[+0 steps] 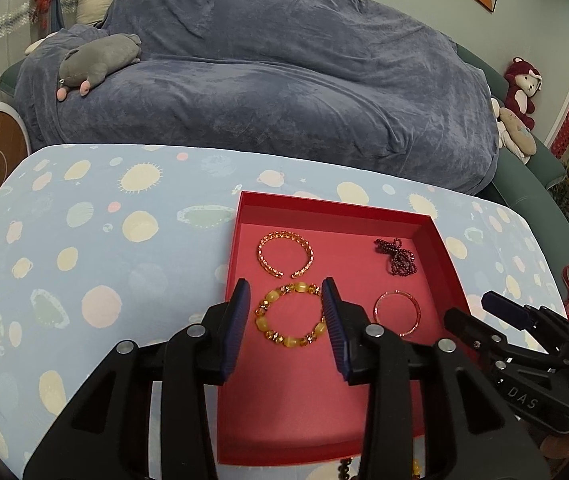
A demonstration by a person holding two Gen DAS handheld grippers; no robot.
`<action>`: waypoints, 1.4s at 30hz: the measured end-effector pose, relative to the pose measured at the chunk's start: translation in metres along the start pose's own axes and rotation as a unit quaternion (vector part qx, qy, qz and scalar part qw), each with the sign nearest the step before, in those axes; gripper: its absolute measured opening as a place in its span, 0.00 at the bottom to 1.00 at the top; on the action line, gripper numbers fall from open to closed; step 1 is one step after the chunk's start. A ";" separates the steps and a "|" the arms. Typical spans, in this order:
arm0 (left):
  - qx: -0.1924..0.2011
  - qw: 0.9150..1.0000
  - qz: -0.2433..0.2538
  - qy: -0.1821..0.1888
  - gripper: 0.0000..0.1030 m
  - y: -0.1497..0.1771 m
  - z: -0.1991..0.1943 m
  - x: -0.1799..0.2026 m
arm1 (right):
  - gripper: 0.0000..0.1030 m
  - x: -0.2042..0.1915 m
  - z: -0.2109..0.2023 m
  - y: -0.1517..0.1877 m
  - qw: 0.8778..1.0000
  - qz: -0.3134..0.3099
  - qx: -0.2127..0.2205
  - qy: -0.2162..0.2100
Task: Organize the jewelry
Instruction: 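Withdraw both tools from the red box toward the remaining bracelets, then grasp the black-and-gold bead bracelet with the left tool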
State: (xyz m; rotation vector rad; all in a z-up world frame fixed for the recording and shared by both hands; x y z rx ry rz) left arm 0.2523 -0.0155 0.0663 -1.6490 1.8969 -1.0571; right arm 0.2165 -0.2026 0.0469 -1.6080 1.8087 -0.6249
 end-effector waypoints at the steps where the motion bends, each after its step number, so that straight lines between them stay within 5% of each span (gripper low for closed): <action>1: 0.001 1.000 0.000 0.001 0.34 0.003 -0.006 -0.001 | 0.59 0.001 -0.005 0.002 1.000 0.002 0.000 0.000; 19: -0.036 0.999 -0.014 0.011 0.35 0.092 -0.076 0.006 | 0.59 0.000 -0.093 0.094 1.000 -0.001 -0.011 0.009; 29: -0.072 0.997 -0.023 0.035 0.35 0.123 -0.052 0.040 | 0.59 0.011 -0.104 0.145 0.999 0.024 -0.044 0.017; 42: -0.095 0.995 0.001 0.027 0.28 0.135 -0.017 0.059 | 0.59 0.014 -0.094 0.160 0.997 0.039 -0.063 0.012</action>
Point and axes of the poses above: each gripper's, at about its wrist camera, not at the fingertips, and z roughly the way its jaws point, x to its right, y to its underside, the point moved 1 cm from there along z, roughly the way its jaws point, and after that the axes turned 9 degrees about x, right-handed, at the moved point
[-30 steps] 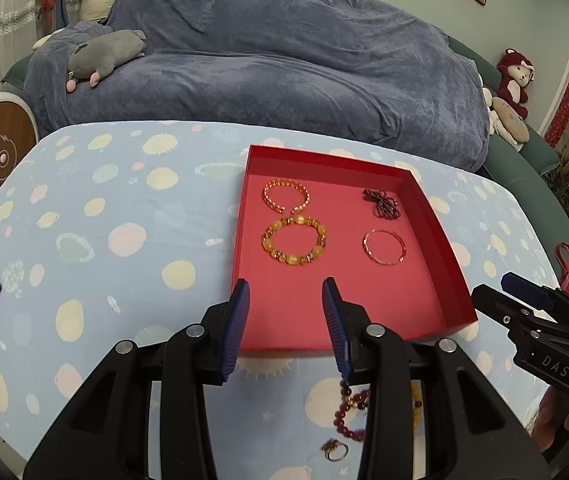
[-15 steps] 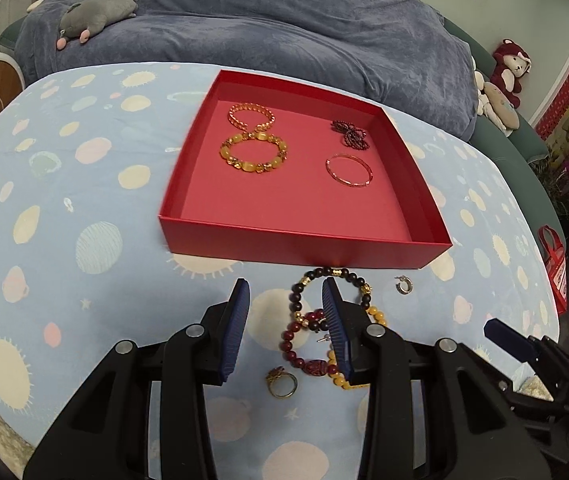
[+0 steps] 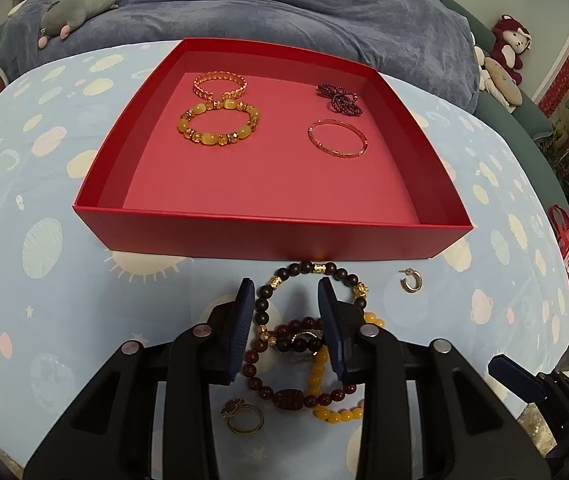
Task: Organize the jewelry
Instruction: 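Grasp the black-and-gold bead bracelet with the left tool, then close the right tool on the dark red bead bracelet while the left tool holds its bracelet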
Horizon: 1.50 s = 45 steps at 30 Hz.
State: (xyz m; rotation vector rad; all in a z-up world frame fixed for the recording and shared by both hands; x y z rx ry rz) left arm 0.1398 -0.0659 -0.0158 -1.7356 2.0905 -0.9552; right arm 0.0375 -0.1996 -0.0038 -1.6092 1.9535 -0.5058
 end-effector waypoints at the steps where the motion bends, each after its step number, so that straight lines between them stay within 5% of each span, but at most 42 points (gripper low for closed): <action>1: -0.002 1.000 0.000 -0.001 0.23 0.001 0.002 0.000 | 0.59 0.000 0.001 0.000 1.000 0.000 -0.001 -0.001; 5: -0.010 1.000 0.004 -0.010 0.07 0.007 0.007 -0.002 | 0.59 -0.002 0.003 0.001 1.000 -0.002 -0.004 -0.002; 17: -0.009 0.999 -0.026 -0.019 0.07 0.034 -0.024 -0.028 | 0.59 -0.014 0.012 0.003 1.000 -0.004 -0.014 -0.009; 28: -0.006 0.999 -0.037 -0.034 0.07 0.047 -0.041 -0.050 | 0.41 -0.037 0.023 0.004 0.999 -0.012 -0.027 -0.040; 45: 0.002 0.999 -0.028 -0.035 0.08 0.051 -0.042 -0.052 | 0.27 -0.052 0.046 -0.007 0.998 -0.017 -0.034 -0.042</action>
Point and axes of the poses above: each gripper's, at about its wrist camera, not at the fingertips, and z roughly the way its jaws point, x to its right, y to its underside, the point moved 1 cm from there along z, roughly the way its jaws point, and after that the axes turned 9 degrees about x, right-handed, at the moved point
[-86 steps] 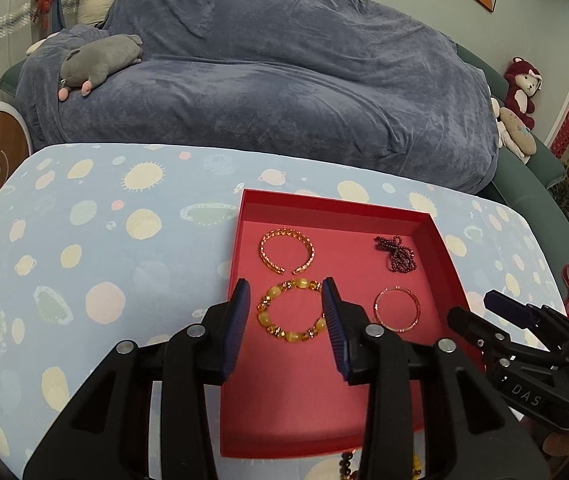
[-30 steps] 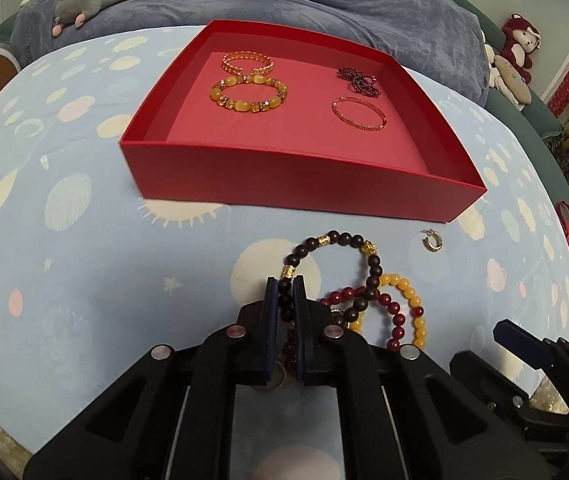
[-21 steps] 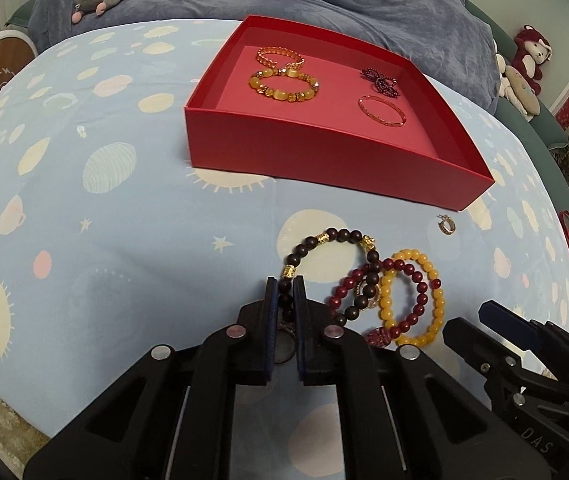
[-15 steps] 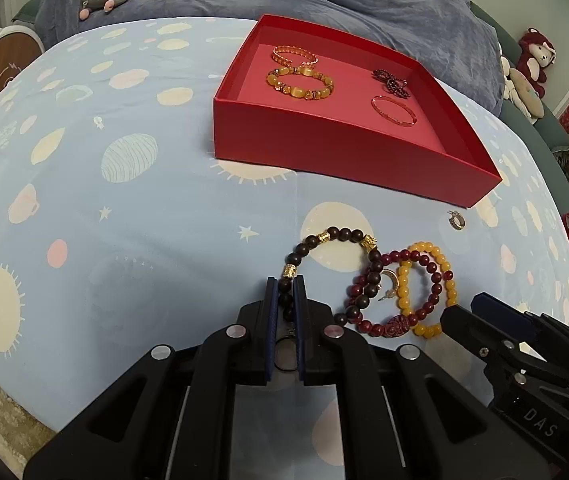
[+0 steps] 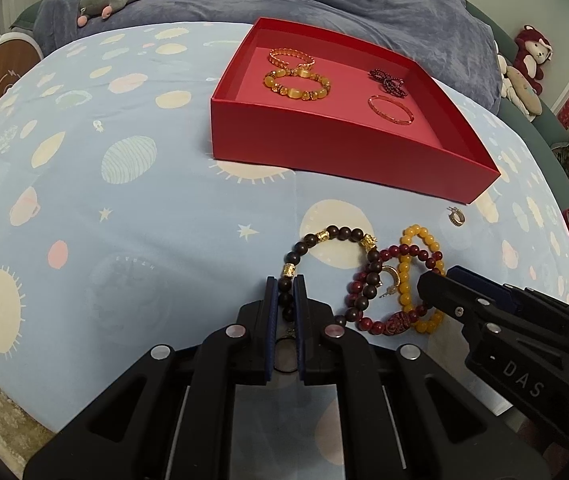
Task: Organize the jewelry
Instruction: 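Close the right tool on the dark red bead bracelet while the left tool holds its bracelet, then carry both bracelets into the red box and open both tools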
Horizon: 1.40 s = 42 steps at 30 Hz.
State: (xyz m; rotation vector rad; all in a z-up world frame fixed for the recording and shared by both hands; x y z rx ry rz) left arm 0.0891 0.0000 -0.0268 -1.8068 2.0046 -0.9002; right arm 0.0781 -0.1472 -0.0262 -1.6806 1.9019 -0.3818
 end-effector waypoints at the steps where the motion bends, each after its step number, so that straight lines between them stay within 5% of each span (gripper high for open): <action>1: 0.000 1.000 0.000 0.001 0.08 0.000 0.000 0.000 | 0.25 -0.001 0.002 0.000 1.000 -0.001 -0.003 0.000; 6: 0.004 1.000 0.001 0.002 0.08 0.001 0.000 0.001 | 0.17 -0.001 0.005 0.000 1.000 -0.004 -0.003 0.004; 17: 0.005 1.000 -0.004 0.004 0.08 0.001 0.000 0.001 | 0.19 0.004 -0.009 -0.009 1.000 0.008 0.021 0.000; 26: 0.005 1.000 -0.004 0.004 0.08 0.001 0.000 0.000 | 0.19 -0.001 0.007 -0.001 1.000 -0.008 -0.004 -0.003; 31: 0.005 1.000 -0.005 0.005 0.08 0.001 0.000 0.000 | 0.08 -0.002 0.005 -0.001 1.000 -0.013 -0.001 0.000; 42: 0.006 1.000 -0.010 0.025 0.08 -0.002 -0.012 0.008 | 0.07 0.003 -0.034 -0.011 0.999 0.000 0.043 -0.011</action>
Point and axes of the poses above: each gripper's, at about its wrist camera, not at the fingertips, and z roughly the way its jaws point, x to its right, y to its underside, the point moved 1 cm from there along z, roughly the way its jaws point, and after that the axes turned 9 degrees about x, right-handed, at the moved point
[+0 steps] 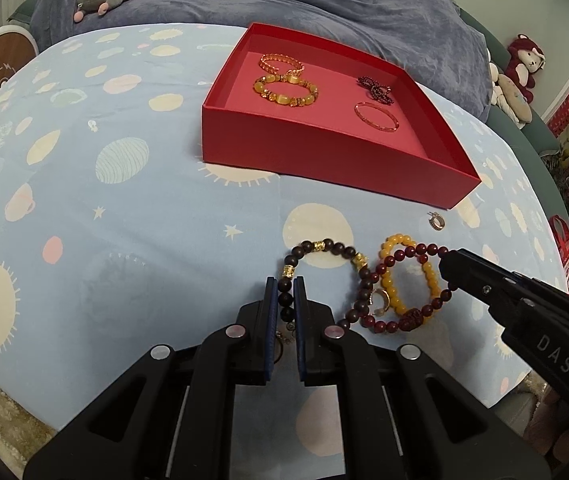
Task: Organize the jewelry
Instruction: 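Carry both bracelets into the red box and open both tools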
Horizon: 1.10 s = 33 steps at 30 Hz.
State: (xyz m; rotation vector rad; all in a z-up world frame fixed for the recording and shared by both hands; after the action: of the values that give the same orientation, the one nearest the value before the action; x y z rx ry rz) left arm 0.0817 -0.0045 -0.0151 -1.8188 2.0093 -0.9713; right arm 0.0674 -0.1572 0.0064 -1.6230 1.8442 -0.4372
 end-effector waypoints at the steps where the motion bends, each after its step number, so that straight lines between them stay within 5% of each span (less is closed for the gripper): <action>1: 0.002 1.000 0.000 0.002 0.08 -0.001 -0.003 0.001 | 0.07 0.001 -0.004 -0.001 1.000 0.002 0.004 -0.001; 20: 0.029 0.999 0.012 0.036 0.07 -0.036 -0.047 0.026 | 0.07 0.014 -0.055 -0.020 0.999 0.022 0.043 -0.010; 33: 0.078 0.994 0.012 0.078 0.07 -0.128 -0.035 0.049 | 0.07 0.007 -0.032 -0.101 0.996 -0.006 0.085 -0.012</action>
State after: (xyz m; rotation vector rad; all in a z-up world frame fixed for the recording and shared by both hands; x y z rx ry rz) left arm 0.1514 -0.0393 0.1030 -1.6811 1.9750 -1.2600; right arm 0.1234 -0.1875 0.0919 -1.5186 1.7293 -0.5621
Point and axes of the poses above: each gripper's, at about its wrist camera, not at the fingertips, and z roughly the way its jaws point, x to its right, y to its underside, the point moved 1 cm from there along z, roughly the way its jaws point, and after that the axes turned 9 degrees about x, right-handed, at the moved point
